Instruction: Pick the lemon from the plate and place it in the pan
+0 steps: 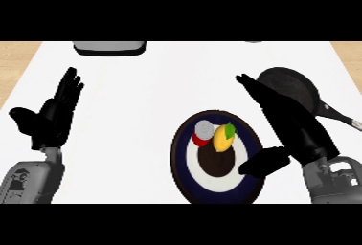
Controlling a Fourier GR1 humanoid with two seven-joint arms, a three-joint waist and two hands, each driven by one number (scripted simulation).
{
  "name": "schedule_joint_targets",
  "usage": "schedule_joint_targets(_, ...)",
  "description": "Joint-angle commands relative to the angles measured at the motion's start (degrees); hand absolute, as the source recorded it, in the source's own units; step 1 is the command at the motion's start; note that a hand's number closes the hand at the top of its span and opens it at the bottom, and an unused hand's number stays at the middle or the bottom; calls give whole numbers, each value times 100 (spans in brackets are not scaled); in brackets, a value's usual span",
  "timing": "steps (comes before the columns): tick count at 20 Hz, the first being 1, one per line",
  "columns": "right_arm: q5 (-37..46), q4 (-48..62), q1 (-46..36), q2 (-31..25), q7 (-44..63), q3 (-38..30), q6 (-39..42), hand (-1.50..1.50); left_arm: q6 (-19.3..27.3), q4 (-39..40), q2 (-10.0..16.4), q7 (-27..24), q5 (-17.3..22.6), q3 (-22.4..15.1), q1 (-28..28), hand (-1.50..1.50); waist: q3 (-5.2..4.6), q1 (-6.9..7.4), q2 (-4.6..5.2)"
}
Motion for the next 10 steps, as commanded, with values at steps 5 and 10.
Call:
schedule_joint_targets(5,481,598,188,234,-176,-456,357,-150,87,312,-304,-249,-293,9,-177,0,1,-21,6)
schedule_joint_targets(10,567,818,232,541,-239,-472,841,-150,-100,287,-239,-174,-218,227,-69,0,1,-16,3)
